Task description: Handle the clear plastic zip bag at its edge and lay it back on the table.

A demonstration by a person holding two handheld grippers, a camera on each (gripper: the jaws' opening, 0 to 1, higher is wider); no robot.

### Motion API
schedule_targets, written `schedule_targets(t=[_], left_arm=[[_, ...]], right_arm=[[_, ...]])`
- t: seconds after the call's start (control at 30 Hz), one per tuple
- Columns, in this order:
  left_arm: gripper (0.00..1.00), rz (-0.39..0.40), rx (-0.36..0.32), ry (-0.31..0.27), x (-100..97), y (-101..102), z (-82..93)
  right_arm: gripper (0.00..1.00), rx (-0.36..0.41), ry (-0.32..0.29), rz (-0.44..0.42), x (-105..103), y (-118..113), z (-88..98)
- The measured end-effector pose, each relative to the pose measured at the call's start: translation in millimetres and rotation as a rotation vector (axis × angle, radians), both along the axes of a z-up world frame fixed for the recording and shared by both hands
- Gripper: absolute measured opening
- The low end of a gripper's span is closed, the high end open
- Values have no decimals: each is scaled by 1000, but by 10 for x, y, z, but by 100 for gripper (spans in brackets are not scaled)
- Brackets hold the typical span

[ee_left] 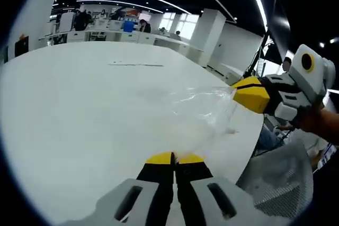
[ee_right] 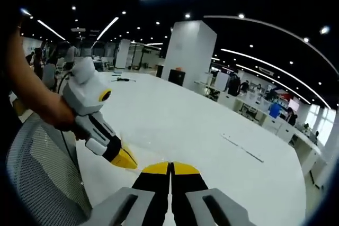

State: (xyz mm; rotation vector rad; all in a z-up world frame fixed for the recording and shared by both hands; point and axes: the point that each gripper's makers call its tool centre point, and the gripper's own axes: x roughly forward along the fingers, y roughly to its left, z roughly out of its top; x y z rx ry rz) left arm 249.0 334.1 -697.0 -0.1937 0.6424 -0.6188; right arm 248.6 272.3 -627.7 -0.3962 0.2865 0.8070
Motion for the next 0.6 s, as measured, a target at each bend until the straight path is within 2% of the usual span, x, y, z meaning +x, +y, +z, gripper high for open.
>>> schedule_targets(t=[0.17, 0.33, 0.37, 0.4, 0.47, 0.53, 0.6], left_arm=[[0, 17, -25, 20, 13, 16, -9], [0, 14, -21, 54, -11, 12, -71], [0, 10, -19, 47, -16, 10, -62], [0, -8, -8, 8, -12, 5, -26], [0, -11, 6, -20, 2, 47, 20], [6, -19, 19, -47, -14, 55, 65], [16, -44, 50, -75, -46, 92, 92]], right_arm=[[0, 1, -5, -27, 23, -34, -11], [0, -37, -8, -34, -9, -27, -108], [0, -49, -11, -31, -14, -26, -127], [0, -84, -31, -15, -21, -19, -153], [0, -81, -18, -15, -25, 7, -215], [0, -120, -18, 1, -38, 23, -297], [0, -161, -14, 23, -36, 63, -430]])
